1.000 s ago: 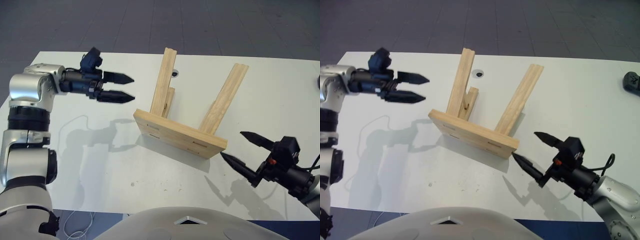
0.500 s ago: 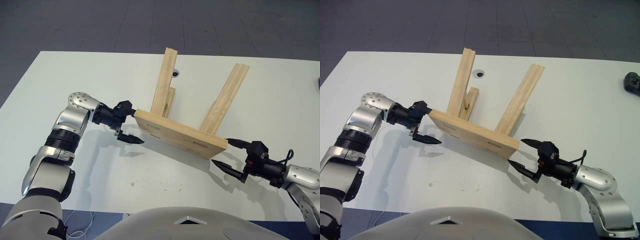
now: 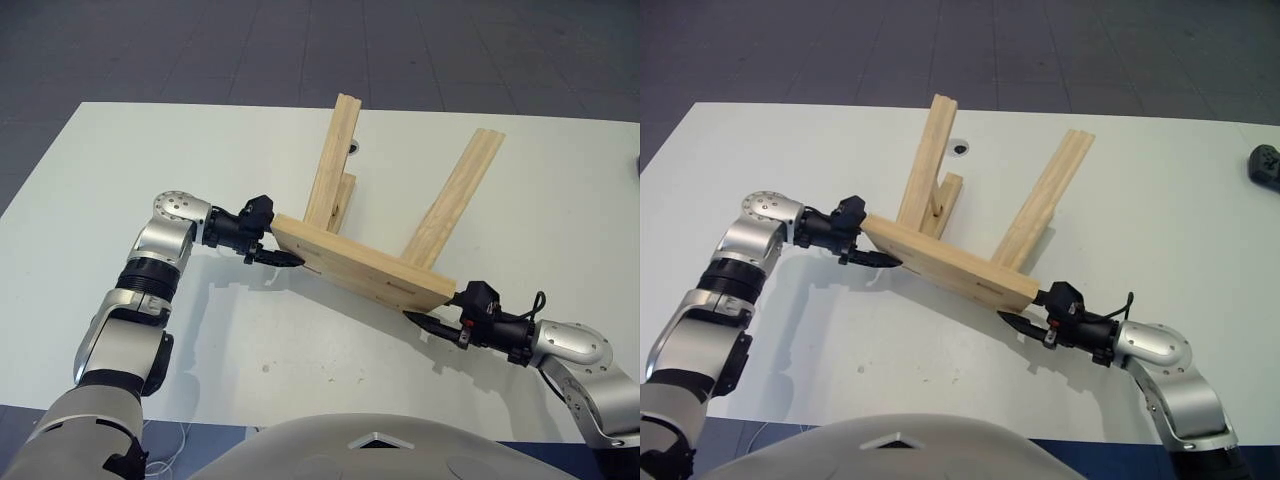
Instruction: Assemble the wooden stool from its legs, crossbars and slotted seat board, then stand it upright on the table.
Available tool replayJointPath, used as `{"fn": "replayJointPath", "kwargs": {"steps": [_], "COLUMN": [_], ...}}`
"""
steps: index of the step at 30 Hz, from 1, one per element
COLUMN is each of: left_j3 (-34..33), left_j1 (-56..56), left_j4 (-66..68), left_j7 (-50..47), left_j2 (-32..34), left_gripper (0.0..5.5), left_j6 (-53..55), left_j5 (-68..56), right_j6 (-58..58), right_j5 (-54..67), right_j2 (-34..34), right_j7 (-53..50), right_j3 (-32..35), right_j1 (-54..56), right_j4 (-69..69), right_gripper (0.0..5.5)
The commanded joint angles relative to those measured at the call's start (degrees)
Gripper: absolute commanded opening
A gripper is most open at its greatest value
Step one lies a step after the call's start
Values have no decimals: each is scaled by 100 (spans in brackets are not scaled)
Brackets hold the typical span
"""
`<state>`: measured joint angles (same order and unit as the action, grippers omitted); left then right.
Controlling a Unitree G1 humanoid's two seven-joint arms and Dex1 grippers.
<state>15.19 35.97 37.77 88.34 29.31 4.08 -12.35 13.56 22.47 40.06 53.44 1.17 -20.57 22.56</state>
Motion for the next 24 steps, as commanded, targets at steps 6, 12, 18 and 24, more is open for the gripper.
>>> {"fn": "replayJointPath", "kwargs": {"steps": [6,12,18,24], "left_j3": [-122,-346,-378,-532], "left_j1": [208,458,776,1795], "left_j4": [126,-564,-1399,-960], "left_j7": [145,327,406,395], "left_j2": [-129,-113,237,410], "left_gripper": [230,230,230,230], "left_j6": [159,1658,3654,5737], "left_j5": [19,-467,-1126,-1785], "right_j6": [-75,1339,3060,3059], "right_j5": [-71,1499,4511,6327], "right_j2": [-12,8,199,89], "right_j7": [28,-155,-976,-2150], "right_j3": [-38,564,1529,1713], "right_j1": [132,225,245,286], "right_j4": [-162,499,1084,1253], "right_gripper": [146,146,146,146]}}
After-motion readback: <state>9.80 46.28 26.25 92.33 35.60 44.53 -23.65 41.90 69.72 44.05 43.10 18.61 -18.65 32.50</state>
